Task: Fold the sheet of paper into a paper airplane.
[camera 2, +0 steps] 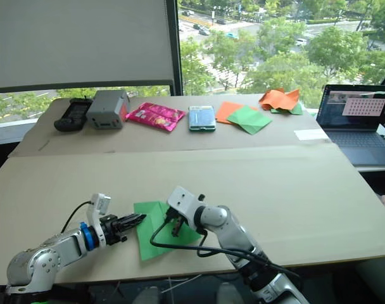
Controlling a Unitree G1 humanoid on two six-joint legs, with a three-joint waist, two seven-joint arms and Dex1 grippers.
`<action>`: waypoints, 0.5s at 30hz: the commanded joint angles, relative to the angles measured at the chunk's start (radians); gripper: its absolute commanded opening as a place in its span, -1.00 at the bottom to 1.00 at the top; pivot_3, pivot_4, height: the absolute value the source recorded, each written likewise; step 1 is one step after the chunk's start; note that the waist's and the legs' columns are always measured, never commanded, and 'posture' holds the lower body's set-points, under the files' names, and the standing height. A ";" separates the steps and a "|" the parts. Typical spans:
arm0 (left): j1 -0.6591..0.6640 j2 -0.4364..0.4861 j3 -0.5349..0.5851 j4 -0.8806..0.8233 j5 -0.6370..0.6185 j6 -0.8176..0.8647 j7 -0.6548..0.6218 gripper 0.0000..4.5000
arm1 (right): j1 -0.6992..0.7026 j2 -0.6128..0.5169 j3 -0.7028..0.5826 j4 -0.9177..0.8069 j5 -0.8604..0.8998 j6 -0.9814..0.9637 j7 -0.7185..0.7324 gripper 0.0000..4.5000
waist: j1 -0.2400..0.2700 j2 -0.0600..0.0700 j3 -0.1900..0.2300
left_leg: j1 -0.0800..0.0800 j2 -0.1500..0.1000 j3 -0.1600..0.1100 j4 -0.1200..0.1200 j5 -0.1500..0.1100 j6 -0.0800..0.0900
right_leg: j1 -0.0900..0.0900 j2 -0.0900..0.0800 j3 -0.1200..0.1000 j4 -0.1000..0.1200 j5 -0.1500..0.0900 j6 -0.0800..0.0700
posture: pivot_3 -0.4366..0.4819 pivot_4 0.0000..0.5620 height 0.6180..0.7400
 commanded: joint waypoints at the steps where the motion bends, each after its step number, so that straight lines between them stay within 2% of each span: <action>1: -0.035 0.050 -0.040 -0.008 0.061 -0.077 -0.019 -0.99 | 0.010 -0.012 0.005 0.020 -0.012 0.048 -0.003 -1.00 | 0.000 0.000 0.000 | 0.000 0.000 0.000 0.000 0.000 0.000 | 0.000 0.000 0.000 0.000 0.000 0.000 | -0.05 -0.47 0.64; 8: -0.084 0.194 -0.231 0.030 0.301 -0.355 -0.119 -0.99 | 0.006 -0.001 -0.002 0.007 -0.005 0.074 -0.013 -1.00 | 0.000 0.001 0.001 | -0.001 0.000 0.000 0.000 0.000 -0.001 | -0.001 0.000 0.000 -0.001 0.000 0.000 | -0.05 -0.47 0.64; 15: -0.098 0.238 -0.334 0.047 0.445 -0.602 -0.206 -0.99 | 0.002 0.019 -0.005 0.007 0.000 0.098 -0.032 -1.00 | 0.003 0.003 0.002 | -0.001 0.000 0.001 -0.001 0.000 -0.001 | -0.002 -0.001 0.000 -0.001 0.000 0.000 | -0.05 -0.47 0.64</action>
